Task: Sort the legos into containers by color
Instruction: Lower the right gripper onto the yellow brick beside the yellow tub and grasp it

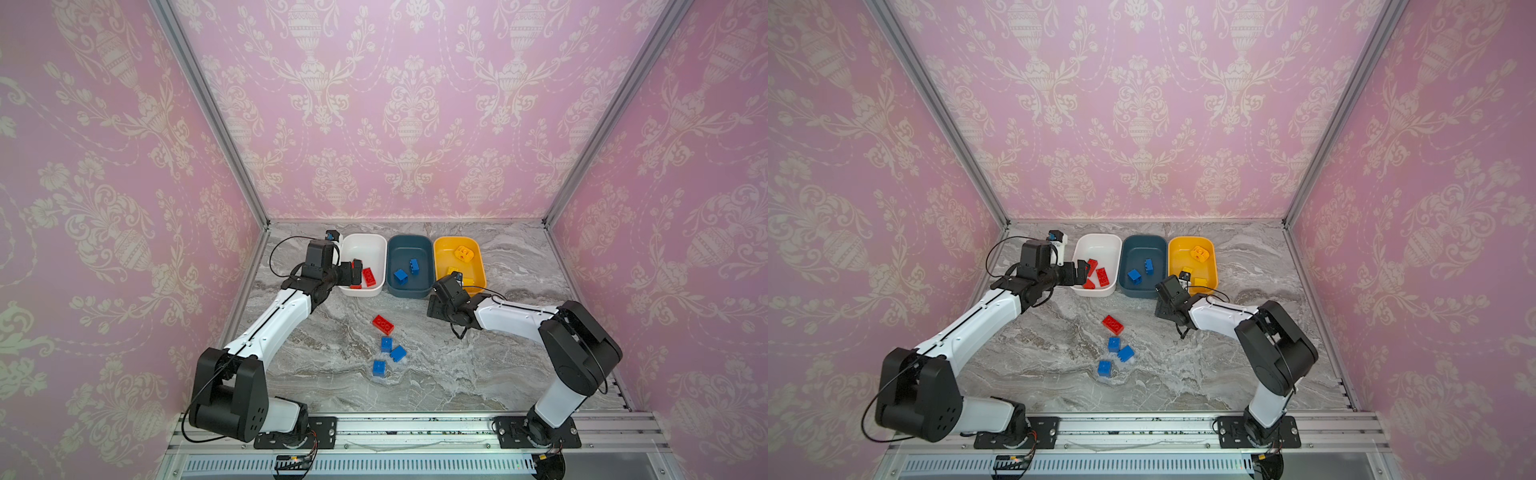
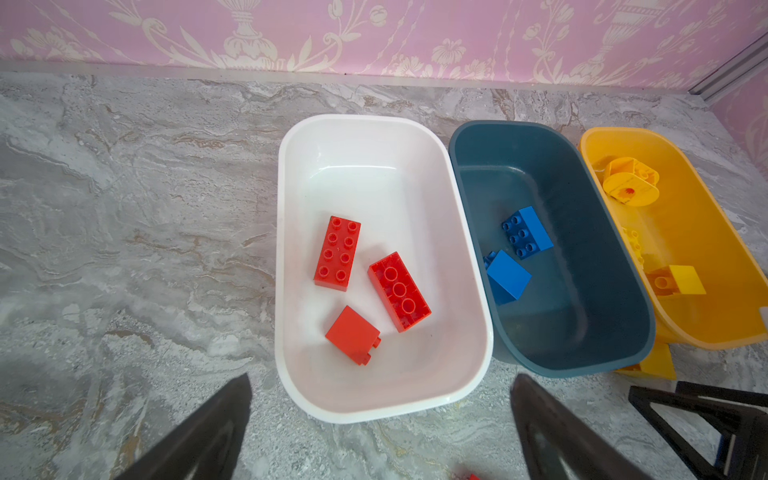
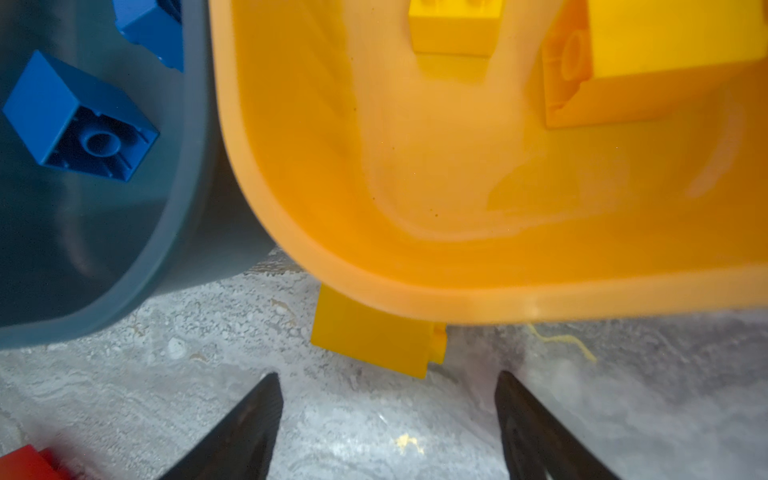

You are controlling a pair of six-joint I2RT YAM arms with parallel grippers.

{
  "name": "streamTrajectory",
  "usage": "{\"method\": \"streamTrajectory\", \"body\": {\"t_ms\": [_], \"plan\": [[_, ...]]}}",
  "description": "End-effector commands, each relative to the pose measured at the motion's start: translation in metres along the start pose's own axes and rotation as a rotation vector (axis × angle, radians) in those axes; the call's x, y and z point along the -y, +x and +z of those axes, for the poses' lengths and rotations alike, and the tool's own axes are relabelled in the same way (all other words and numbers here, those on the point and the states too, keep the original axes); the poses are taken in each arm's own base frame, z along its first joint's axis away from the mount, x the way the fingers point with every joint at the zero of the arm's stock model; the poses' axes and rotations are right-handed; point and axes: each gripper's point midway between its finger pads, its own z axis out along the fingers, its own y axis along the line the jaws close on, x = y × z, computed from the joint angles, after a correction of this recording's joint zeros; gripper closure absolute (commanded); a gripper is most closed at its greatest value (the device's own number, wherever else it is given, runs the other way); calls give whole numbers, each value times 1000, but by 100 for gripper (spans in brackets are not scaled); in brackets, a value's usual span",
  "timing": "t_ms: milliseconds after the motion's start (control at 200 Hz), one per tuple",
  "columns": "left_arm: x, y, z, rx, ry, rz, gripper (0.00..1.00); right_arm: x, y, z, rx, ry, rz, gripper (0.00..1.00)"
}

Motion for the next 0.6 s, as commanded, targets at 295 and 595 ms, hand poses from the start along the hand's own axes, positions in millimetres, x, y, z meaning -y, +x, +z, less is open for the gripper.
{"method": "streamTrajectory", "body": {"t_ms": [295, 595], "plan": [[-5, -1, -4, 14, 4, -16, 1, -8, -21, 13, 100, 20, 32, 27], [-8, -2, -5, 17, 0, -20, 1, -10, -27, 17, 117, 43, 20, 33]]}}
